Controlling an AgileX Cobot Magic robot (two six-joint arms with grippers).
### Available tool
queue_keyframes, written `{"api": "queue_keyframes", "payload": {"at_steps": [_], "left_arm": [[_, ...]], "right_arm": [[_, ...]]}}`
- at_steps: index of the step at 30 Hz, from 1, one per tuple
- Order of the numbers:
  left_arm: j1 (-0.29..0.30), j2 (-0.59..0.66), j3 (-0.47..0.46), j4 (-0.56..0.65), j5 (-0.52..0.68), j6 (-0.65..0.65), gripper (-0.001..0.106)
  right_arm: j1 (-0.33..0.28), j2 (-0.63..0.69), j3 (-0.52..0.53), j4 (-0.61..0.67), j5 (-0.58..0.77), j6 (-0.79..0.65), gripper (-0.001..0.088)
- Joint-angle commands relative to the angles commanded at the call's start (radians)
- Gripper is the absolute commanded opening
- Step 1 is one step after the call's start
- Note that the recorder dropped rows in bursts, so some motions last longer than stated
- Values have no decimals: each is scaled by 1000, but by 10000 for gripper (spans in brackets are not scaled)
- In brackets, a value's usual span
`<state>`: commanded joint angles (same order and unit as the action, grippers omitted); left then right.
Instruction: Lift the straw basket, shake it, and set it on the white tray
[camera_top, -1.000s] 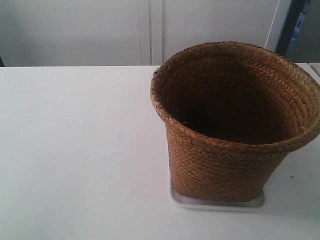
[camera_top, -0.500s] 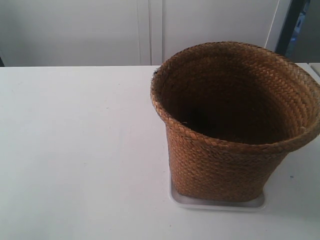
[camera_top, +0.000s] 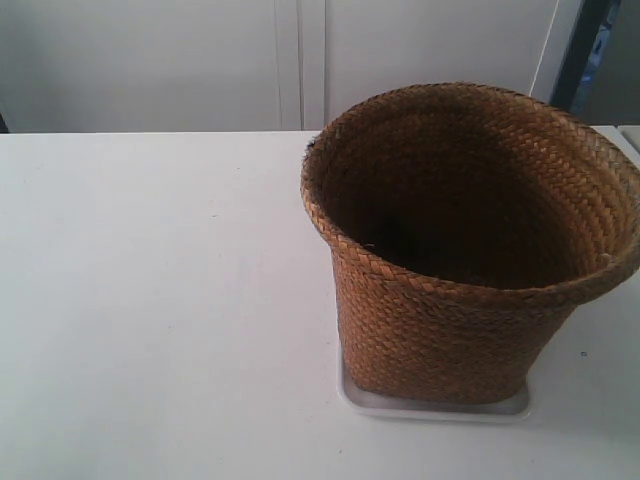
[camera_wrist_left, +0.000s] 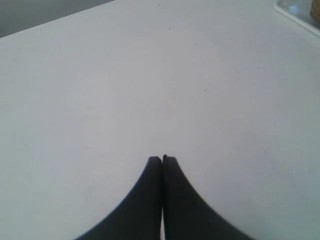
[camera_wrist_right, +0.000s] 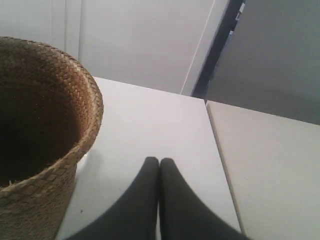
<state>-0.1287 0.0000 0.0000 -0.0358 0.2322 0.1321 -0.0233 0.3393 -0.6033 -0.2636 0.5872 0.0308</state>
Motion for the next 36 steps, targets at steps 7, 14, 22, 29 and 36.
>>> {"api": "queue_keyframes", "payload": {"at_steps": [7,14,22,29,36], "left_arm": [[0,0,0,0,0,0,0],[0,0,0,0,0,0,0],[0,0,0,0,0,0,0],[0,0,0,0,0,0,0],[0,0,0,0,0,0,0]], "right_arm": [[0,0,202,15,-171,39,0],[-3,-85,474,154,-414,22,0],[-48,-259,600,286,-332,-89,0],[-48,-314,603,345,-271,-168,0],[-48,-328,603,338,-262,-166,0]]}}
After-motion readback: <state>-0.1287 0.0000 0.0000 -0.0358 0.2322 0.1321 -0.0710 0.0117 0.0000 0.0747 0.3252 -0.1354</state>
